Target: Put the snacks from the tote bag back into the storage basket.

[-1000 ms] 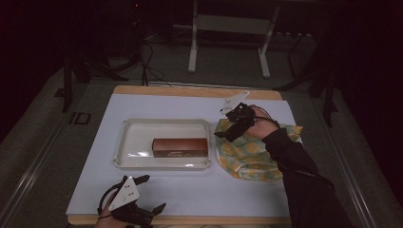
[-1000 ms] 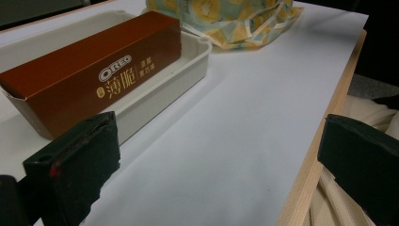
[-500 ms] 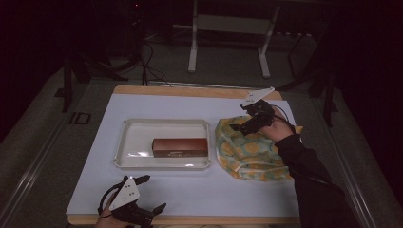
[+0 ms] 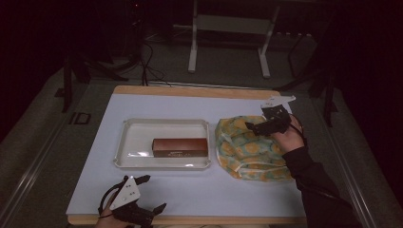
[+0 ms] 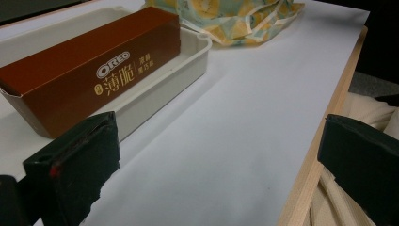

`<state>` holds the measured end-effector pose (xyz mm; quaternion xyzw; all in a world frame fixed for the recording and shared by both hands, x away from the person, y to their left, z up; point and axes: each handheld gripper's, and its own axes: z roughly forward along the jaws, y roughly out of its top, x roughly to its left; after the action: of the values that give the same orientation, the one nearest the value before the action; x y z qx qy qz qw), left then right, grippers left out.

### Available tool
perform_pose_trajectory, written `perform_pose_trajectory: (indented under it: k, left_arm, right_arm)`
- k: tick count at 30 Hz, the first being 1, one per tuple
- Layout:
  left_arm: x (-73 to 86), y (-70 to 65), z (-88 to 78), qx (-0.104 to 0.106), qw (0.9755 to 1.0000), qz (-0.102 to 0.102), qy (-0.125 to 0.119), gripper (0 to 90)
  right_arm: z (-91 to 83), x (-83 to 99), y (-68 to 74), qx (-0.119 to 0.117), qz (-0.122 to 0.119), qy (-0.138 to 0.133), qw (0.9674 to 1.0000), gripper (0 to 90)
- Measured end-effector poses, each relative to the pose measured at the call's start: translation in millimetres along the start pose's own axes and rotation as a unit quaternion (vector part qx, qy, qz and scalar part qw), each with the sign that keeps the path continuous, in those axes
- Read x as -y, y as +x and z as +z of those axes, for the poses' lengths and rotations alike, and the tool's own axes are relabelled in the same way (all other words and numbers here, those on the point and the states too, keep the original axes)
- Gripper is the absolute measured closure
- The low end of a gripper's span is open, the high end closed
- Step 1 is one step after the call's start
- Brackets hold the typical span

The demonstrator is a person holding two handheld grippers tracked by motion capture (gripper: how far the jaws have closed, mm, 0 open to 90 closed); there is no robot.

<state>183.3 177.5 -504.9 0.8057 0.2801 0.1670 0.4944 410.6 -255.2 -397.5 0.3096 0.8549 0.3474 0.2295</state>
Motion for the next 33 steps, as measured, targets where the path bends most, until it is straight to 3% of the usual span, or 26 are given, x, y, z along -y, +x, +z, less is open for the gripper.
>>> perform_pose_trajectory:
  k: [5,7,15,22,27,33]
  left_arm:
    - [-0.1,0.0,0.3,0.000,1.0000,0.001,0.000,0.0]
    - [-0.2,0.1,0.0,-0.001,1.0000,0.000,0.000,0.0]
    - [-0.2,0.5,0.0,-0.002,1.0000,-0.001,-0.001,0.0]
    - [-0.4,1.3,-0.6,-0.004,1.0000,-0.003,-0.003,0.0]
    - [-0.7,0.8,0.0,-0.004,1.0000,-0.001,-0.002,0.0]
    - [-0.7,0.9,0.2,-0.003,1.0000,-0.001,-0.002,0.0]
  right_arm:
    - [-2.8,14.1,-3.5,0.008,0.027,-0.002,0.9996,10.8]
    - [-4.0,19.7,-3.3,0.024,0.032,0.001,0.9992,10.8]
    - [-23.4,42.7,-1.7,0.050,0.081,-0.038,0.9948,10.8]
    - [-36.1,65.6,6.1,0.075,0.097,-0.056,0.9908,10.8]
    - [-44.8,83.0,12.3,0.068,0.111,-0.073,0.9888,10.8]
    - [-51.4,100.6,20.4,0.078,0.116,-0.088,0.9863,10.8]
